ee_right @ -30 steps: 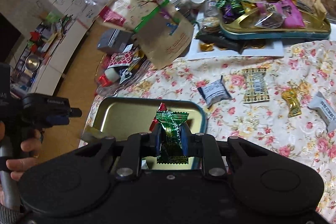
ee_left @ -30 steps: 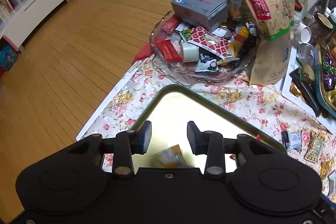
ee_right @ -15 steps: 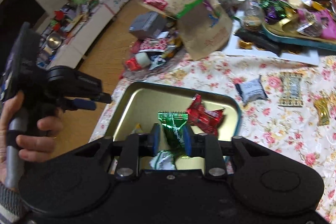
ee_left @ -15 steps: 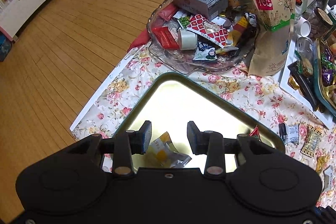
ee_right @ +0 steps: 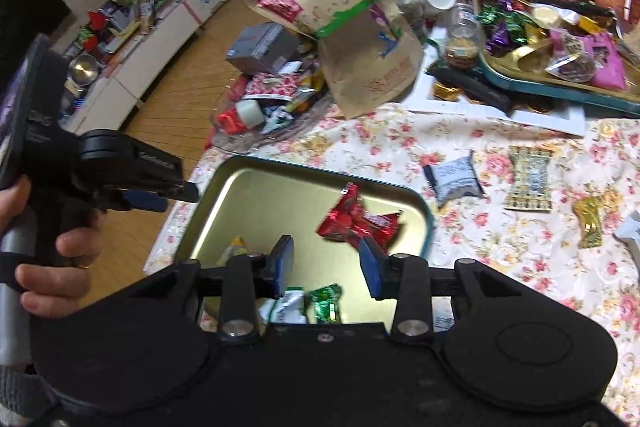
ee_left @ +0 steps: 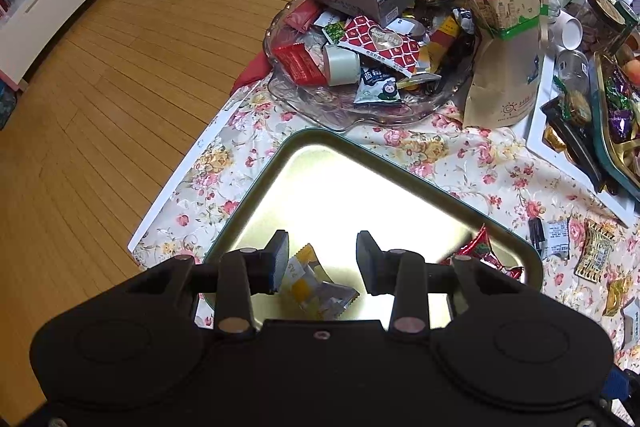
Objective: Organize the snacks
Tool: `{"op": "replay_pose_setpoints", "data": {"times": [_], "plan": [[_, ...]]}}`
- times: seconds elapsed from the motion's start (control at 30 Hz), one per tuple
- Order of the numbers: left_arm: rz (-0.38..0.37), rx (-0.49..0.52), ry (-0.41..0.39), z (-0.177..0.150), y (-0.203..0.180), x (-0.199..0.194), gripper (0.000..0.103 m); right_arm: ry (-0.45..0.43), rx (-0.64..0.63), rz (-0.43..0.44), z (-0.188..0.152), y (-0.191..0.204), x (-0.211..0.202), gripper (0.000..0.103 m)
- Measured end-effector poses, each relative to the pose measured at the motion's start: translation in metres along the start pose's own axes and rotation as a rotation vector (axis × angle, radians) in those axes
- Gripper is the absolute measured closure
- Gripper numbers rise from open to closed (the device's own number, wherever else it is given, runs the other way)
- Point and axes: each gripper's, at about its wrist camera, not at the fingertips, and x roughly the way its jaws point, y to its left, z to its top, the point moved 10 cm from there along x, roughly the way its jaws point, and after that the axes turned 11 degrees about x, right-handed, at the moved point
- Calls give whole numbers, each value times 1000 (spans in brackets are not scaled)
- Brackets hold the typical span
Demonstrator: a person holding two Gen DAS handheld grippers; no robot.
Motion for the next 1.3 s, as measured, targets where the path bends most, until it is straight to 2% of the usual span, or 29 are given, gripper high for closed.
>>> {"op": "replay_pose_setpoints", "data": {"times": [0.27, 0.57, 0.87, 1.3], "plan": [[-13, 40, 6, 1, -17, -1, 56, 25, 22, -62, -2, -16, 4, 62], [-53, 83, -9, 8, -54, -11, 56, 46, 41, -130, -5, -47, 1, 62], [-103, 153, -18, 10, -104, -20, 56, 42, 133, -197, 1, -101, -12, 62], [-155, 264, -22, 3, -169, -32, 56, 0, 291, -313, 9, -201, -38, 62]]}}
